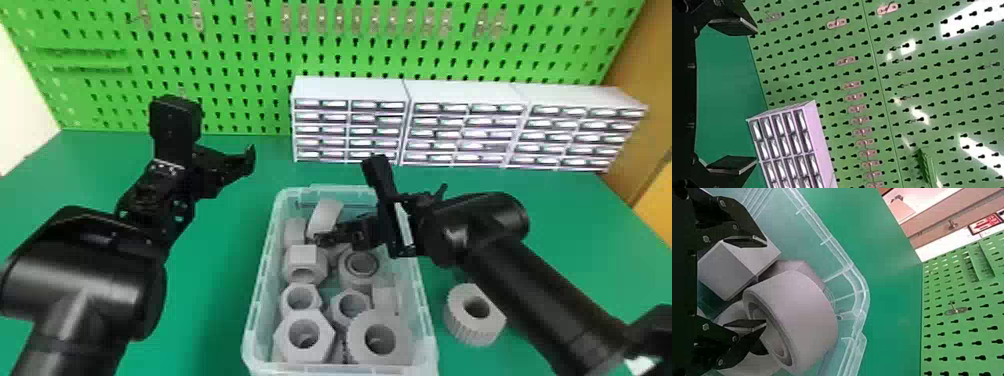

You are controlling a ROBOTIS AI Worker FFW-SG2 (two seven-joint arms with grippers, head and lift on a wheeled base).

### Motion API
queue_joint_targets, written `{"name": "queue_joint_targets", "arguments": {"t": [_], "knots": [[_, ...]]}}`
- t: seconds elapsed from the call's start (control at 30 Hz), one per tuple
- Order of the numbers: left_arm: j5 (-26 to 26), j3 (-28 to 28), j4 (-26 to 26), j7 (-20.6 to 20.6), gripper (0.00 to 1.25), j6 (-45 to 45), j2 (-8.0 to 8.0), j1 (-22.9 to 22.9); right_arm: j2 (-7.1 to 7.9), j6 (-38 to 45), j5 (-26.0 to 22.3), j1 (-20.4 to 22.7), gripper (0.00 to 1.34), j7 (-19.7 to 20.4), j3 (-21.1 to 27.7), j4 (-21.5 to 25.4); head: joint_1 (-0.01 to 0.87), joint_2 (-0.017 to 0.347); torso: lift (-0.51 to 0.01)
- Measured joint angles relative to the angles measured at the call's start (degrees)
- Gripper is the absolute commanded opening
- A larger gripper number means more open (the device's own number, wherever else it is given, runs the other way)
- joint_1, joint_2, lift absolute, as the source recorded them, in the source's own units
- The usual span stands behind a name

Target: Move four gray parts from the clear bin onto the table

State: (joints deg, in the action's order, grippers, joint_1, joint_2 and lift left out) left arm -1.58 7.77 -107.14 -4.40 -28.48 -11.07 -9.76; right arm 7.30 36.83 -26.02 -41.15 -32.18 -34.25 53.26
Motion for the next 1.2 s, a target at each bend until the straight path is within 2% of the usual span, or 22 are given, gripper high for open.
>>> {"name": "queue_joint_targets", "arguments": {"t": [0.6,1.2], "knots": [[0.06,0.34,0.00,0.00,1.13,0.00,0.03,-0.11,0.28,-0.76,-0.12,0.43,0.80,0.01,-0.11,-0.17,0.686,0.026,-0.050],[0.00,0.60,0.00,0.00,1.12,0.00,0.08,-0.35,-0.52,-3.69,-1.28,-0.36,0.80,0.18,-2.08,-1.47,0.686,0.026,-0.050]]}}
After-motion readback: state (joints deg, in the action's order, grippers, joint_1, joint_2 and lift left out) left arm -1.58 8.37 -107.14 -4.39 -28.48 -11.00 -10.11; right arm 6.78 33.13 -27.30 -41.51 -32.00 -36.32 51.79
